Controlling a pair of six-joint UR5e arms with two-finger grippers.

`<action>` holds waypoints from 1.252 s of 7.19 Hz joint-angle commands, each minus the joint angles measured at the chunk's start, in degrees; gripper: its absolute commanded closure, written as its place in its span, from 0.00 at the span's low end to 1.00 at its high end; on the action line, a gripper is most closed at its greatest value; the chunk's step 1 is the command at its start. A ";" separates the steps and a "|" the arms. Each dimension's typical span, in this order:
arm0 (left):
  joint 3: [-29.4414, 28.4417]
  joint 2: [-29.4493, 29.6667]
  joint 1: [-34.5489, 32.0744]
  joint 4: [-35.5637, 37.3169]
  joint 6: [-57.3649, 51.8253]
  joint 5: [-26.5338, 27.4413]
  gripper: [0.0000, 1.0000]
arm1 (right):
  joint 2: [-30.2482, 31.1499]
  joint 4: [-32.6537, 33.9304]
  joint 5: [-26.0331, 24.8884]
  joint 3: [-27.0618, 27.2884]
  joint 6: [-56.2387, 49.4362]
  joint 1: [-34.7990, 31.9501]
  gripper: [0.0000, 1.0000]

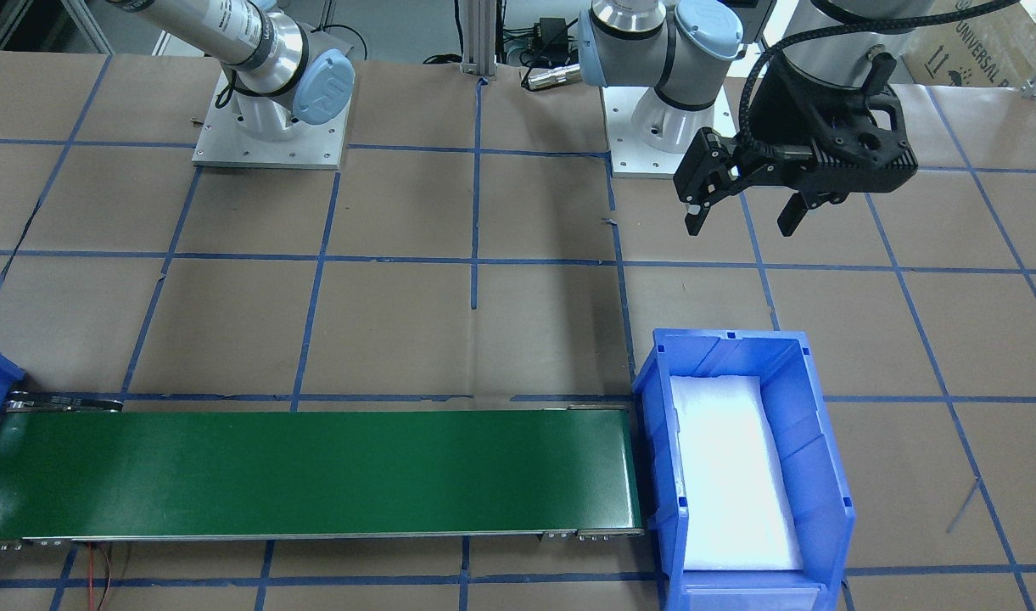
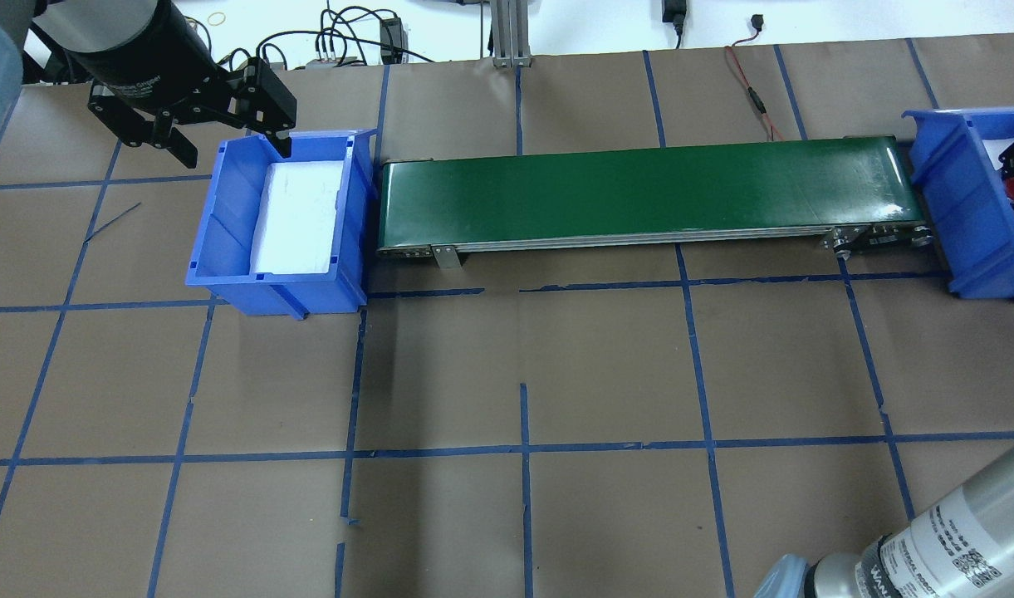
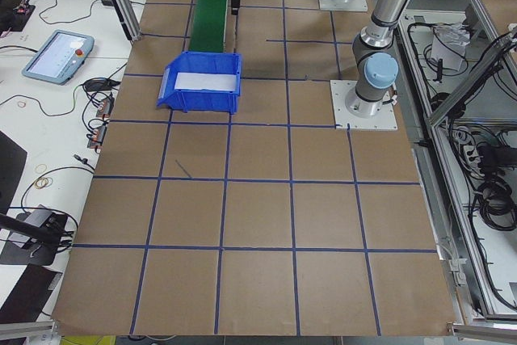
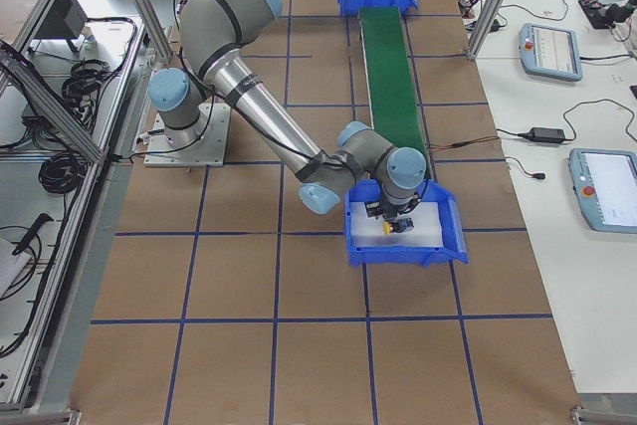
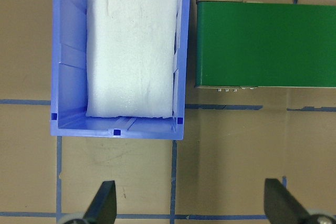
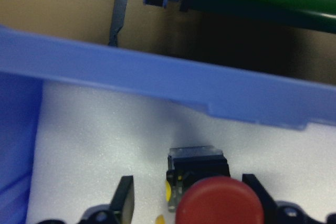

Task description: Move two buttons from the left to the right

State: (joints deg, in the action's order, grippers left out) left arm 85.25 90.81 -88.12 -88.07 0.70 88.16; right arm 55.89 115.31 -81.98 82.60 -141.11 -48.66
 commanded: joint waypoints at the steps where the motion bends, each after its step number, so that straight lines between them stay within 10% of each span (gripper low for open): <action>1: 0.00 -0.02 -0.03 0.00 0.00 0.00 0.00 | 5.32 -3.40 -0.46 -0.42 0.49 0.06 0.00; 9: -0.09 -0.02 -0.12 0.00 0.00 0.00 0.00 | 32.86 -34.94 -8.91 -2.01 43.81 -6.18 0.00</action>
State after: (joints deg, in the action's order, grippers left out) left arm 85.17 90.79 -88.18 -88.07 0.70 88.15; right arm 86.25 85.05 -91.25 80.44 -108.05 -53.81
